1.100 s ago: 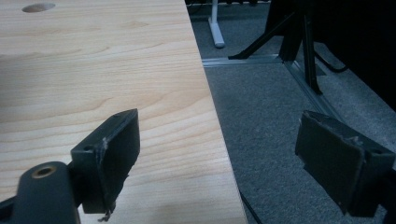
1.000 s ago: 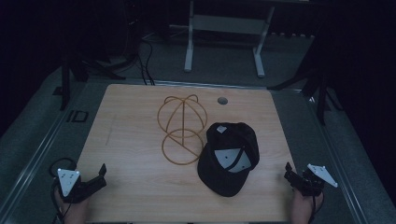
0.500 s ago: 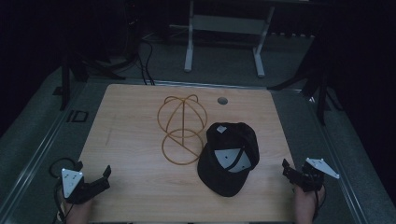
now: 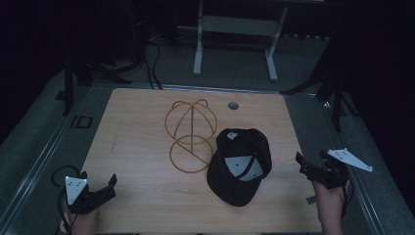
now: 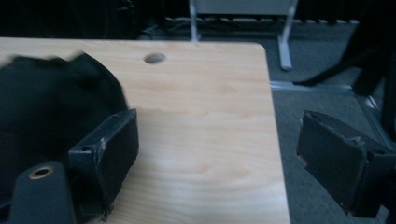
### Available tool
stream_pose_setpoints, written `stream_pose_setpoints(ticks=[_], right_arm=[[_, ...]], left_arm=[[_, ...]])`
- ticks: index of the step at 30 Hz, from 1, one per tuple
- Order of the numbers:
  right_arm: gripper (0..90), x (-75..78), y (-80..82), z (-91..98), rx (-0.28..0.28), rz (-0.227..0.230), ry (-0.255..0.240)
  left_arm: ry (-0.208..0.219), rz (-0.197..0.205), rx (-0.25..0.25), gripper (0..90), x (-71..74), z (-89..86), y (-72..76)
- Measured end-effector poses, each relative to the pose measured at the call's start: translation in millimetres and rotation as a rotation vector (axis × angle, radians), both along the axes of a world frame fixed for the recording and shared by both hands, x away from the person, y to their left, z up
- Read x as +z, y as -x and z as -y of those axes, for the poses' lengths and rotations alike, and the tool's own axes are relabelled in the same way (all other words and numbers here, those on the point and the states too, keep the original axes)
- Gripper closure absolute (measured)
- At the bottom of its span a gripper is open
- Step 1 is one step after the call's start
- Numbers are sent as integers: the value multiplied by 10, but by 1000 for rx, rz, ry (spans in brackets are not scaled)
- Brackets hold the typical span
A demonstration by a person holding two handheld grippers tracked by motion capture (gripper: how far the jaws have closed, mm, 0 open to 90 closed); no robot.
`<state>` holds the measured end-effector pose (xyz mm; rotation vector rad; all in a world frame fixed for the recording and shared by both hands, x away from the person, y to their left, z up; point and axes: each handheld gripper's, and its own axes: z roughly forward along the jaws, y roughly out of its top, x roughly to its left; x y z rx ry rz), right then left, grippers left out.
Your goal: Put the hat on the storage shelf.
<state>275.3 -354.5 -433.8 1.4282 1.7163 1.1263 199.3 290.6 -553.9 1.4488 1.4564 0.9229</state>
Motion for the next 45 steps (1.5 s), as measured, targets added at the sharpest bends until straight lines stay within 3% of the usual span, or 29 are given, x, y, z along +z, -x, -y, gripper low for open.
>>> stream_pose_setpoints(ticks=[2,4,5,8,9,10,13,15,18,21,22,26,27,28,29,30,32,33,36,41,45], right_arm=[[125,91,-4,-55,29,23,-14],[119,175,-13,-136,42,48,8],[114,238,-22,-210,91,61,-11],[115,270,-56,-294,133,42,-38],[115,274,-85,-395,182,18,-57],[115,274,-85,-395,182,18,-57],[137,248,-93,-572,222,10,-38],[143,177,-131,-735,255,-33,0],[148,111,-167,-820,257,-52,32],[190,-40,-254,-929,259,-112,71],[190,-40,-254,-929,259,-112,71],[265,-201,-316,-997,234,-161,117],[350,-262,-331,-1003,210,-172,112],[350,-262,-331,-1003,210,-172,112],[444,-293,-339,-1005,189,-178,123],[444,-293,-339,-1005,189,-178,123],[537,-312,-350,-997,188,-187,122],[648,-323,-357,-997,183,-193,126],[828,-334,-351,-998,161,-176,148],[878,-332,-359,-977,147,-164,134],[880,-294,-370,-953,143,-150,78]], left_arm=[[-6,-2,-6,17,2,19,-2],[-14,-5,-13,17,5,41,-4],[-15,-6,-19,17,7,51,-5],[-21,-7,-29,17,11,71,-2],[-26,-8,-31,17,11,77,-1],[-27,-10,-34,17,12,82,0],[-28,-14,-41,18,11,91,0],[-25,-13,-44,18,15,91,2],[-25,-13,-43,18,17,90,3],[-24,-11,-48,18,19,90,2],[-24,-11,-48,18,19,90,2],[-26,-13,-53,18,21,97,2],[-27,-12,-52,18,21,99,2],[-24,-12,-54,18,23,100,2],[-25,-12,-52,18,23,101,2],[-26,-11,-51,18,24,100,3],[-25,-12,-53,18,24,100,4],[-25,-11,-53,18,25,100,4],[-23,-11,-53,18,25,98,5],[-18,-9,-51,18,27,98,5],[-7,-7,-57,18,29,105,0]])
